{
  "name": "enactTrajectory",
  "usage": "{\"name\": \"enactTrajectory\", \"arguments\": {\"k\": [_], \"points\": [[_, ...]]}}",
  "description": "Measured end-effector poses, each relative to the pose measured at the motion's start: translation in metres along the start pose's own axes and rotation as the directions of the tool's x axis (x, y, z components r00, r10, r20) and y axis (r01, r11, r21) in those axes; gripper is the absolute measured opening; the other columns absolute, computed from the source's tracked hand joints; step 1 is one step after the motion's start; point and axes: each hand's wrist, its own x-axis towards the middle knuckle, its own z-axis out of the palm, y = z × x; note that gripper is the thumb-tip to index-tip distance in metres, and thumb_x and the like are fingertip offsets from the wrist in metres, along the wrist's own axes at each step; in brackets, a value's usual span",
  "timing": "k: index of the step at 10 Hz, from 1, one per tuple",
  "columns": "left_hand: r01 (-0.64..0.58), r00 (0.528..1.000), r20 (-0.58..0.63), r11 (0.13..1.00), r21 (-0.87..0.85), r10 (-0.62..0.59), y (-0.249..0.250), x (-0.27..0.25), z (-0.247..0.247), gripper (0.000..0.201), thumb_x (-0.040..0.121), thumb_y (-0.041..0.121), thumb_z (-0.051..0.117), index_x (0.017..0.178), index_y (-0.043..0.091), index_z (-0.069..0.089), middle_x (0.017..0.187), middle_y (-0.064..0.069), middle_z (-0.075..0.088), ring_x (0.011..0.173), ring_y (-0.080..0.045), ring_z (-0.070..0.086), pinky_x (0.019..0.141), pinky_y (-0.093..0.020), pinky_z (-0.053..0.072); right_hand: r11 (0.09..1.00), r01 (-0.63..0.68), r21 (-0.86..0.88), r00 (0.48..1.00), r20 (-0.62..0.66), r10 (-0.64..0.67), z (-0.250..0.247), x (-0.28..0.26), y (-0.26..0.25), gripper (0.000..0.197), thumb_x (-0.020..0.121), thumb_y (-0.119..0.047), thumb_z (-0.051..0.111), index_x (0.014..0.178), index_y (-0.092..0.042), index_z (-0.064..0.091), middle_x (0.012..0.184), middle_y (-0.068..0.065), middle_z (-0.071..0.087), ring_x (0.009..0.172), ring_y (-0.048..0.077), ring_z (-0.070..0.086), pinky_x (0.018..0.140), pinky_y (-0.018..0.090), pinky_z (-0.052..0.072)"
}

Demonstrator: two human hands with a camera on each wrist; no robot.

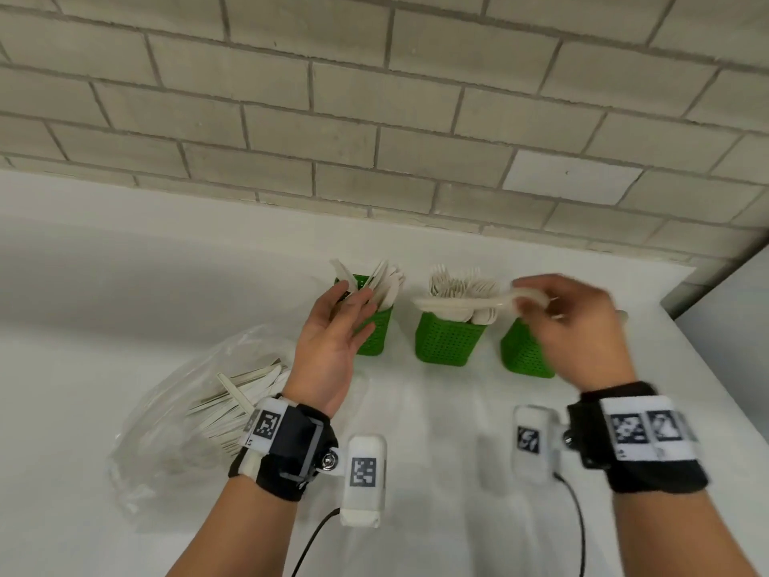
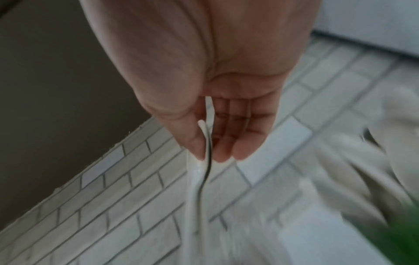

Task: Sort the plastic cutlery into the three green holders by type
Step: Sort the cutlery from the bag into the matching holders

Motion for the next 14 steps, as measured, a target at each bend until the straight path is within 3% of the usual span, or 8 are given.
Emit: {"name": "enactTrajectory", "arguments": {"k": [2,5,6,8,10,11,12,14], "points": [[0.006,0.999,0.031,0.996,0.091,-0.009,-0.010,-0.003,0.001,0.037,0.099,0.010,0.049,0.135,0.013,0.045,0.123,-0.015,0.065,0.112,-0.030,0.064,0.092,-0.037,0.050,0.996,0.035,-0.082,0.981,-0.190,-0.050,-0.047,0.021,0.003,0.018,0.085,-0.014,0.067,0.098,-0.026,0.069,0.079,-0.016,0.064,0.068,-0.001,0.062,0.062,0.007,0.045],[-0.033,0.999,0.046,0.996,0.087,0.029,-0.017,0.000,-0.003,0.030,0.099,0.010,0.048,0.127,0.020,0.052,0.117,-0.014,0.066,0.100,-0.029,0.066,0.085,-0.037,0.051,0.985,-0.019,-0.170,0.918,-0.394,-0.050,-0.084,0.030,0.029,0.017,0.088,-0.011,0.061,0.100,-0.015,0.072,0.086,-0.001,0.067,0.064,-0.003,0.059,0.063,0.004,0.043],[-0.036,0.998,0.049,0.996,0.084,0.032,-0.017,0.000,-0.001,0.031,0.098,0.009,0.049,0.128,0.017,0.052,0.117,-0.016,0.066,0.098,-0.029,0.066,0.085,-0.039,0.051,0.954,0.009,-0.301,0.941,-0.320,-0.110,-0.069,0.036,0.046,0.022,0.091,-0.011,0.058,0.108,-0.016,0.072,0.096,0.006,0.070,0.070,0.015,0.059,0.077,0.027,0.050],[-0.046,0.997,0.068,0.995,0.084,0.040,-0.016,-0.003,-0.001,0.028,0.098,0.008,0.048,0.125,0.016,0.054,0.108,-0.013,0.068,0.088,-0.025,0.068,0.077,-0.033,0.056,0.862,0.163,-0.481,0.938,-0.196,-0.286,-0.039,0.061,0.056,0.035,0.092,0.000,0.051,0.123,-0.008,0.065,0.095,0.018,0.069,0.084,0.038,0.059,0.078,0.041,0.048],[-0.030,0.998,0.058,0.995,0.091,0.025,-0.009,-0.013,0.001,0.032,0.098,0.008,0.049,0.130,0.011,0.050,0.103,-0.012,0.068,0.084,-0.024,0.065,0.078,-0.036,0.054,0.806,0.129,-0.578,0.961,-0.126,-0.244,-0.022,0.054,0.052,0.043,0.090,0.000,0.048,0.130,-0.012,0.059,0.101,0.020,0.069,0.087,0.043,0.061,0.076,0.048,0.048],[-0.017,0.999,0.037,0.995,0.095,0.013,-0.005,-0.019,0.003,0.029,0.097,0.007,0.050,0.126,0.010,0.051,0.098,-0.011,0.068,0.077,-0.023,0.066,0.071,-0.032,0.055,0.874,0.132,-0.468,0.984,-0.047,-0.174,-0.030,0.051,0.048,0.040,0.092,-0.007,0.041,0.126,-0.013,0.063,0.117,0.022,0.066,0.101,0.042,0.062,0.090,0.046,0.048],[-0.014,1.000,0.023,0.995,0.100,0.012,-0.001,-0.023,0.001,0.030,0.097,0.006,0.051,0.126,0.008,0.050,0.095,-0.011,0.067,0.070,-0.019,0.066,0.064,-0.029,0.055,0.900,0.100,-0.424,0.979,-0.121,-0.166,-0.034,0.054,0.052,0.044,0.092,-0.020,0.034,0.128,-0.018,0.059,0.110,0.025,0.066,0.099,0.045,0.061,0.091,0.054,0.048],[-0.007,0.998,0.058,0.990,0.143,-0.001,-0.001,-0.033,0.000,0.024,0.098,0.006,0.049,0.121,0.010,0.052,0.092,-0.007,0.067,0.070,-0.018,0.065,0.066,-0.030,0.054,0.875,0.041,-0.483,0.995,-0.058,-0.079,-0.016,0.041,0.051,0.041,0.094,-0.006,0.040,0.132,-0.007,0.056,0.108,0.033,0.063,0.096,0.052,0.058,0.086,0.060,0.046]]}}
